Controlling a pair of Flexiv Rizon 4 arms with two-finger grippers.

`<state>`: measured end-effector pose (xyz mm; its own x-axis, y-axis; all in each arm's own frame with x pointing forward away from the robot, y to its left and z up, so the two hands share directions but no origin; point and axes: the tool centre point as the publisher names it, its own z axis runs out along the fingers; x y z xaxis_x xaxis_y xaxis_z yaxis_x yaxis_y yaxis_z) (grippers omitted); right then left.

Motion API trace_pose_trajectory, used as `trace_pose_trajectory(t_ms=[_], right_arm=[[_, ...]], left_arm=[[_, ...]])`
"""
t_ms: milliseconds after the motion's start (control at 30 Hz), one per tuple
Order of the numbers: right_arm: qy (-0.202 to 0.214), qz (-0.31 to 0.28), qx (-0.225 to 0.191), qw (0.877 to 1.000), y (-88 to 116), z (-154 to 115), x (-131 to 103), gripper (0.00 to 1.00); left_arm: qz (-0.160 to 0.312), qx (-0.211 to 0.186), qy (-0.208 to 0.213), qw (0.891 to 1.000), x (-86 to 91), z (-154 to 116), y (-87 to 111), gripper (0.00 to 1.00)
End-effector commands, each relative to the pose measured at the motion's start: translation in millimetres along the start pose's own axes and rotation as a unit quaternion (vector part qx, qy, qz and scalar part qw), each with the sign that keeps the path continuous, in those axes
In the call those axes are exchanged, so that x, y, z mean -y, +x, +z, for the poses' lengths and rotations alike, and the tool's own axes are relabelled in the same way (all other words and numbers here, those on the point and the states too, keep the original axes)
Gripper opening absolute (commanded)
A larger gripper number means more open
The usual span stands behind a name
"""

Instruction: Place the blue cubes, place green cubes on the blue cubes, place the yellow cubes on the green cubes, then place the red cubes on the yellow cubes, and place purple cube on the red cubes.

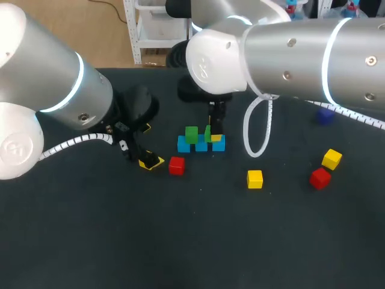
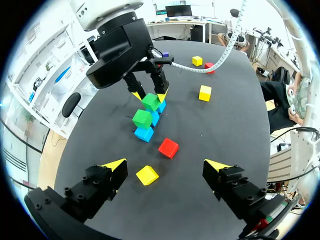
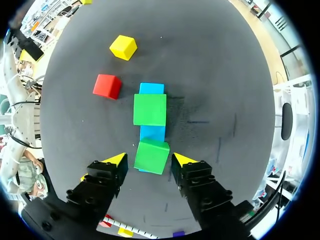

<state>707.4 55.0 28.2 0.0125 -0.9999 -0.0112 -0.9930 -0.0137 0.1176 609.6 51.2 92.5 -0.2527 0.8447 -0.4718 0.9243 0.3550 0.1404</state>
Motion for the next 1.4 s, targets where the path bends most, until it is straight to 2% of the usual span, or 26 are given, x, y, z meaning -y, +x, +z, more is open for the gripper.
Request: trace_pose_trajectory(t_ms=[33, 433, 567, 1067, 1400], right_arm=[[-0.002, 0.001, -0.001, 1.0, -0.3, 0.7, 1.7, 0.52], [-0.004, -0.003, 0.0, 1.0, -2.0, 1.3, 1.4, 0.43], [-0.004, -0.005, 0.001, 1.0, -2.6, 1.6, 1.2, 0.33], [-0.003, -0.003, 0.0, 1.0, -1.2, 1.4, 1.8, 0.35], [-0.003, -0.001, 0.0, 1.0, -0.6, 1.7, 1.8, 0.43]], left_arm=[[0.0, -0.002, 0.0, 1.0, -0.6, 0.4, -0.8, 1.0], [0.0, -0.002, 0.0, 1.0, -0.6, 0.4, -0.8, 1.0], [0.0, -0.002, 0.0, 1.0, -0.6, 0.4, -0.8, 1.0], [0.0, -0.002, 0.0, 1.0, -0.6, 0.4, -0.8, 1.0], [0.0, -0.002, 0.0, 1.0, -0.6, 0.4, -0.8, 1.0]])
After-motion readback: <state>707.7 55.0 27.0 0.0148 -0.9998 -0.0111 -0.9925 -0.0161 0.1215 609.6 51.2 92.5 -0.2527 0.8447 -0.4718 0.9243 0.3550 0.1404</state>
